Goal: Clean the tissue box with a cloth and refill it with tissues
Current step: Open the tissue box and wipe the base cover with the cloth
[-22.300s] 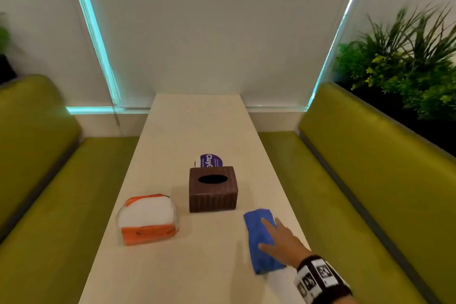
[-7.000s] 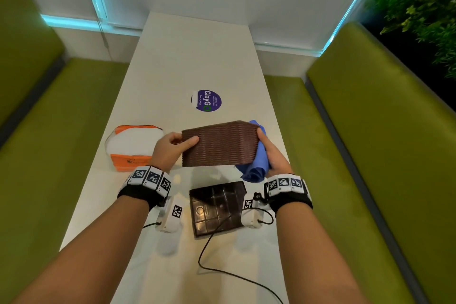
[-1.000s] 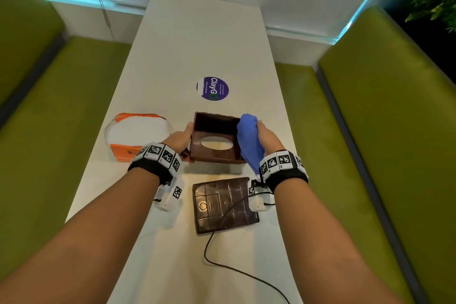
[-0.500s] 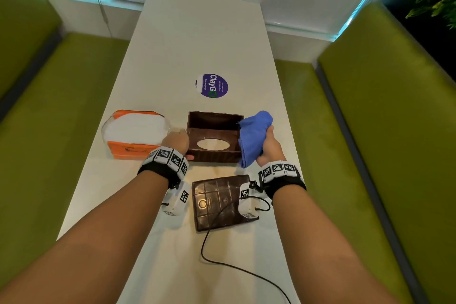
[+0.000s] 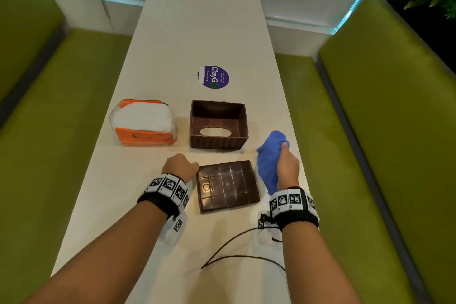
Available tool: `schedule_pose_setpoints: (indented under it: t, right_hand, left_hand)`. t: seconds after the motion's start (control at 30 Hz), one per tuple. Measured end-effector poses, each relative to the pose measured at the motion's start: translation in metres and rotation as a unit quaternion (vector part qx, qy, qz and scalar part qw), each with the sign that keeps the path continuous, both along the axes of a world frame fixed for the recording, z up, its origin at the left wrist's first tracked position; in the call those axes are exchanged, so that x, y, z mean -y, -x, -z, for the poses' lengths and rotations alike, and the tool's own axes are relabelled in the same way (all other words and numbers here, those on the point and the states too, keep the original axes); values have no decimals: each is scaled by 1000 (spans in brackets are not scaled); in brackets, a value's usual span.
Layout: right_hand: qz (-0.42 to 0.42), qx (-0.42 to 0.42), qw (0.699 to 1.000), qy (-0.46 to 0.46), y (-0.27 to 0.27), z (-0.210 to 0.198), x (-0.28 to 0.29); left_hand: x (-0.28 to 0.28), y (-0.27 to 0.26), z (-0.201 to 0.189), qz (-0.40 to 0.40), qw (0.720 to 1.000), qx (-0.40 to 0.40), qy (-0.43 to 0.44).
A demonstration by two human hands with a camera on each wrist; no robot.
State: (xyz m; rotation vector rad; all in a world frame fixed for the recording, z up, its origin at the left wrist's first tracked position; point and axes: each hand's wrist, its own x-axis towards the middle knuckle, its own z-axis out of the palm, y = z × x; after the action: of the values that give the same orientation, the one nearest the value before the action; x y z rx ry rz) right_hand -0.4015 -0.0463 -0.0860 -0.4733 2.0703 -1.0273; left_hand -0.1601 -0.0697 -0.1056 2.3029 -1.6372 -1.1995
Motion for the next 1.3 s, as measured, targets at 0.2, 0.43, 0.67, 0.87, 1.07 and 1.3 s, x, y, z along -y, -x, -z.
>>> schedule_pose_setpoints:
  t: [0.2,0.43,0.67,0.87,1.07,1.3]
  right_hand:
    - [-183,-153,971,-37,-43,11,-30]
    - [-270,-268,918,-108,-65,43,-45]
    - [-302,-268,910,-92,-57,43,-38]
    - [-404,-299,860,-89,-92,46,-44]
    - [-512,-329,794,-11,-103,48,-39]
    - [-405,-329,848,-88,-78,50,-24]
  left_hand:
    - [-14,14,6,43,998,26,-31]
    - [-18,14,10,-2,997,-65,-47]
    - [-26,4,27,-204,898,-388,-40]
    - [-23,2,25,-226,876,-424,-20]
    - [-10,3,31,-214,896,-389,-30]
    - [-12,4,39,-252,890,-376,-46]
